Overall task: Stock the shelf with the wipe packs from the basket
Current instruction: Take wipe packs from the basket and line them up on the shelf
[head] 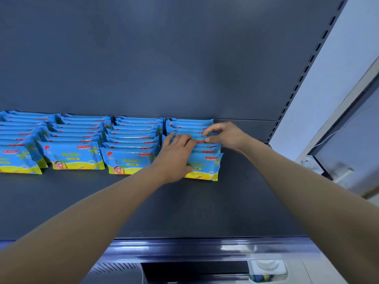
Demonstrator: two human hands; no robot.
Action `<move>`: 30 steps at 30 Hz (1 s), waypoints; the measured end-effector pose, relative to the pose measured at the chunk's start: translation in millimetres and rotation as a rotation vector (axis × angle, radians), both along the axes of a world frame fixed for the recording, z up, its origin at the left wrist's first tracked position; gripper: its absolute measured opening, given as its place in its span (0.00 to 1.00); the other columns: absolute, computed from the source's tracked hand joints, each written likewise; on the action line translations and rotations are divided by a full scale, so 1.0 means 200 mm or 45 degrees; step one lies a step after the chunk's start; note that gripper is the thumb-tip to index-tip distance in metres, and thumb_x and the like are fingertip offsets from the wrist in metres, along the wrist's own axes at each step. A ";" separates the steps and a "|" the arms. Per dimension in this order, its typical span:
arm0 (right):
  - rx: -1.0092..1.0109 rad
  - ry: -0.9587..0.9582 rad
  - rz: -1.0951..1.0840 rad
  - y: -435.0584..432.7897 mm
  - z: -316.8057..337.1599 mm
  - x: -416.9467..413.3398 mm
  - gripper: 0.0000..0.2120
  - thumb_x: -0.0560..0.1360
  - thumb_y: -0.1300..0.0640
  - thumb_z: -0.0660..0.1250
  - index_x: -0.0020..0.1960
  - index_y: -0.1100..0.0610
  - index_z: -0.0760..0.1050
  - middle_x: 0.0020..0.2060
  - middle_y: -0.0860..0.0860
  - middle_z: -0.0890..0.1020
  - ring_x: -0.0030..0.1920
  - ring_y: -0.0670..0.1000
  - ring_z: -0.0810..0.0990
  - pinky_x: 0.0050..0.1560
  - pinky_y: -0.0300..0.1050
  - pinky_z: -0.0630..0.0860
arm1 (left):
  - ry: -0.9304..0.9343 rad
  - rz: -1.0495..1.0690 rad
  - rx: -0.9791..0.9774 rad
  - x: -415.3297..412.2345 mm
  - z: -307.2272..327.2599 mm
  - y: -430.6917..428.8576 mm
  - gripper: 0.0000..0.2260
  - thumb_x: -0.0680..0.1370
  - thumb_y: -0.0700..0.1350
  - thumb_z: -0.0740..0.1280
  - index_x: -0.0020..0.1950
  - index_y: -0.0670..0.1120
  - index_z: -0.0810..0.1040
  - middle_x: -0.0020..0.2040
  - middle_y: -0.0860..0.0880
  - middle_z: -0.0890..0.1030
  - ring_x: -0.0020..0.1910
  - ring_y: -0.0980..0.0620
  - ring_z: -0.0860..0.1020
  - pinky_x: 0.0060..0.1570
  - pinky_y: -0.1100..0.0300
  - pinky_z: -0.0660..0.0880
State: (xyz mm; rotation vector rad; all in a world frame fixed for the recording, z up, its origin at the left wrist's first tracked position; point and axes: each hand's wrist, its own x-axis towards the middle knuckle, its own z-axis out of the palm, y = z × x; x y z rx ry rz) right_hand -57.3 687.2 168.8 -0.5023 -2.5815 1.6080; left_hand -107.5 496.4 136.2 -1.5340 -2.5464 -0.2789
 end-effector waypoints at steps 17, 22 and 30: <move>-0.185 -0.077 -0.214 0.02 -0.03 0.03 0.10 0.77 0.69 0.61 0.40 0.59 0.70 0.42 0.53 0.79 0.46 0.51 0.80 0.45 0.44 0.80 | -0.017 0.075 -0.081 0.01 0.01 -0.03 0.33 0.73 0.56 0.66 0.73 0.49 0.56 0.73 0.46 0.57 0.73 0.45 0.51 0.69 0.49 0.59; -0.581 0.014 -0.254 0.02 -0.02 0.06 0.09 0.76 0.72 0.58 0.45 0.59 0.69 0.44 0.54 0.79 0.46 0.52 0.81 0.42 0.45 0.79 | 0.013 0.096 -0.125 0.02 0.01 -0.05 0.35 0.75 0.58 0.62 0.75 0.46 0.50 0.75 0.46 0.54 0.75 0.46 0.49 0.70 0.51 0.59; -0.643 0.039 -0.305 -0.02 0.01 0.06 0.10 0.78 0.69 0.55 0.56 0.60 0.71 0.47 0.55 0.81 0.47 0.52 0.81 0.45 0.46 0.80 | 0.116 0.122 -0.225 0.04 0.03 -0.03 0.36 0.75 0.58 0.60 0.74 0.41 0.49 0.73 0.43 0.56 0.73 0.43 0.52 0.66 0.50 0.64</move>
